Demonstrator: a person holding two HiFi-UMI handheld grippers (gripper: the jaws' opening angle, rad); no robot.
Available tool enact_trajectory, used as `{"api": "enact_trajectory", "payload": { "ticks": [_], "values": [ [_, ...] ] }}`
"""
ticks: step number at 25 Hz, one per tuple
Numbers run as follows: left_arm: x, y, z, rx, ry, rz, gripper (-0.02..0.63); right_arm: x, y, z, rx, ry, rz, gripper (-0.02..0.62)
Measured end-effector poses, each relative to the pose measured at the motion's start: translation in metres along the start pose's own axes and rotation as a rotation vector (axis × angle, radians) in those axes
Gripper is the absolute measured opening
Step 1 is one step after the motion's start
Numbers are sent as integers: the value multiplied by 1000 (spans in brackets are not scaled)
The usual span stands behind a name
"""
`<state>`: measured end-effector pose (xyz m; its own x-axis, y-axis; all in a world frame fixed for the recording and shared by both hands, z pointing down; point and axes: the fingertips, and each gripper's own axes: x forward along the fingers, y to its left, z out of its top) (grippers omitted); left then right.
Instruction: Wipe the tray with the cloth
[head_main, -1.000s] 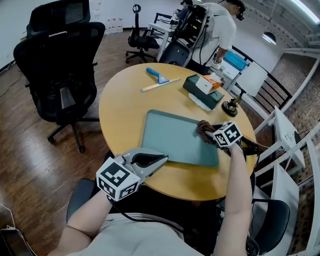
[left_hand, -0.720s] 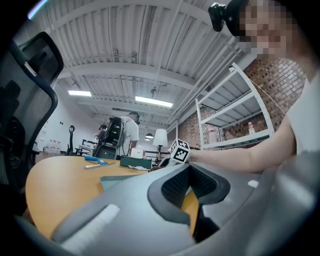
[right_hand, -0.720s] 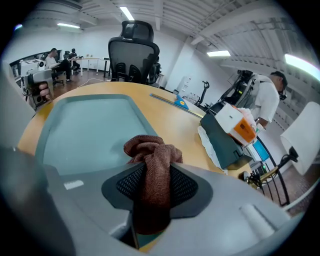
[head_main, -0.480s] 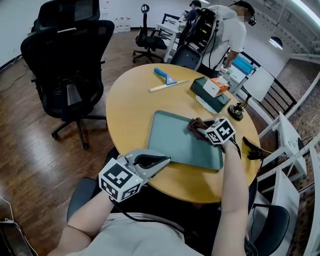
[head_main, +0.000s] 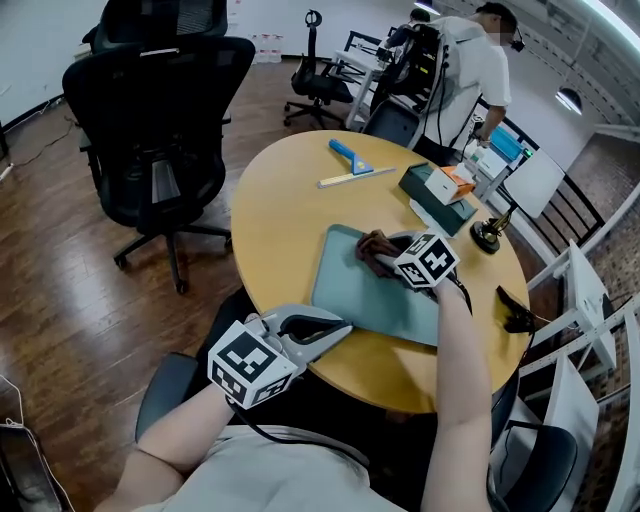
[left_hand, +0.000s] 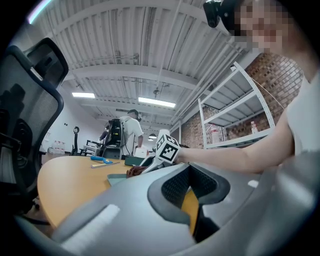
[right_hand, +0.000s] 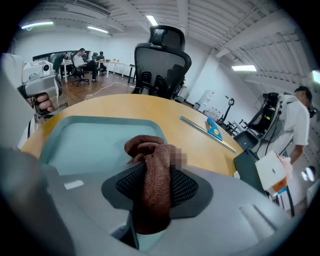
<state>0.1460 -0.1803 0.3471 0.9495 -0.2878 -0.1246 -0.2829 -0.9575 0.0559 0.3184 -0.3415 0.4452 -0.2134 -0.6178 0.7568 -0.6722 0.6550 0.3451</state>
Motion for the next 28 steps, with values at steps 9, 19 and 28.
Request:
{"api": "enact_trajectory", "payload": {
  "ticks": [9, 19, 28],
  "values": [
    [-5, -1, -2, 2, 6, 12, 321, 23, 27, 48, -96, -54, 66, 136],
    [-2, -12, 2, 11, 1, -16, 321, 5, 21, 22, -92, -6, 54, 137],
    [18, -30, 6, 2, 4, -98, 321, -39, -19, -68, 89, 68, -67, 137]
  ]
}}
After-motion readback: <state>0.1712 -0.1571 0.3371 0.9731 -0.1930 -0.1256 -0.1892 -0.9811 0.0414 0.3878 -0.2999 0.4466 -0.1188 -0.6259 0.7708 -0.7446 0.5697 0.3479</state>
